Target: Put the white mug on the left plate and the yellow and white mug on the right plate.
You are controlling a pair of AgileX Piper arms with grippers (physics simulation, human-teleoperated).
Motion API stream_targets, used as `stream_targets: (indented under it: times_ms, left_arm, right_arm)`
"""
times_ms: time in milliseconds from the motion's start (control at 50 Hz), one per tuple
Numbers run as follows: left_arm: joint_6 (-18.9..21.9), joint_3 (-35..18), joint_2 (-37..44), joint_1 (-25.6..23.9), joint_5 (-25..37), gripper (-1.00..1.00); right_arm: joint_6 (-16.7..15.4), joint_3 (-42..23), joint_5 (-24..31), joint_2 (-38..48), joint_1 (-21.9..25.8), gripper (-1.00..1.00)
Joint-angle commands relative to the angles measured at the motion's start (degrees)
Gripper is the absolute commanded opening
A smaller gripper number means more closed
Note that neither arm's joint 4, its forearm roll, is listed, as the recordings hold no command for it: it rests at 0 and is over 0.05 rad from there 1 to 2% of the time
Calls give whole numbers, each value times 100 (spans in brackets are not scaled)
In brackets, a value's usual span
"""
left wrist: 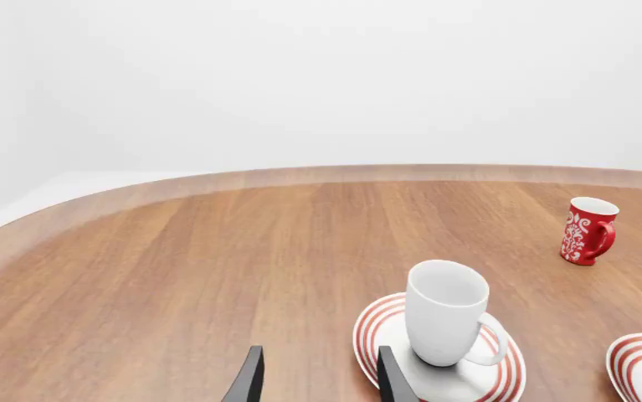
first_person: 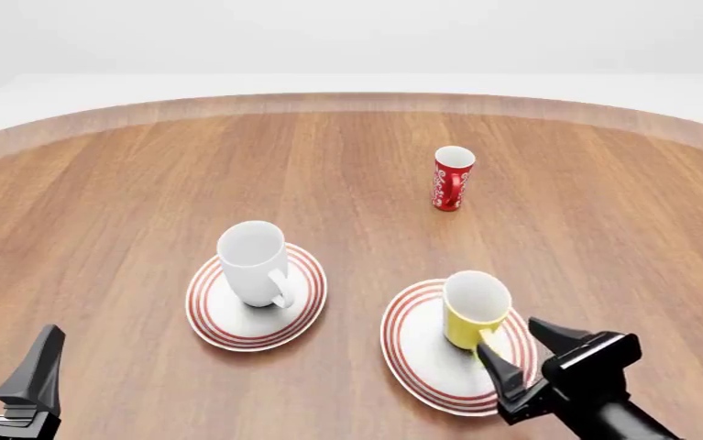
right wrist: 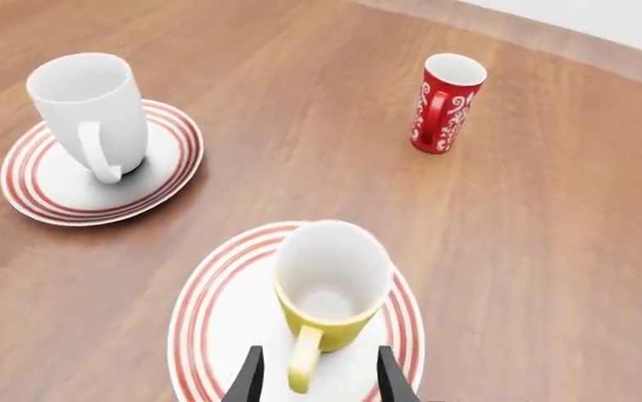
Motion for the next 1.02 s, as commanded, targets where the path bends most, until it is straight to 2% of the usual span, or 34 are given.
stream_targets:
  times_ms: [20,140,340,440,540,700,1020]
  left_arm:
    - [0,0,0,0,0,100]
    - [0,0,0,0,0,100]
    - [0,0,0,0,0,100]
    - [0,0,0,0,0,100]
    - [0,0,0,0,0,100]
    - [0,0,0,0,0,100]
    - [0,0,0,0,0,100]
  right_arm:
    - [-50,1,732,-877,-140,100]
    - [-47,2,1186,-1395,-278,100]
    - [-84,2,2455,-2791,-504,100]
    - [-97,2,2874,-3254,-602,100]
    - [-147,2,3087,-3512,-711,100]
    - [-152,1,3796,-4308,-883,100]
    - [-148,1,4435,-5071,-1199,100]
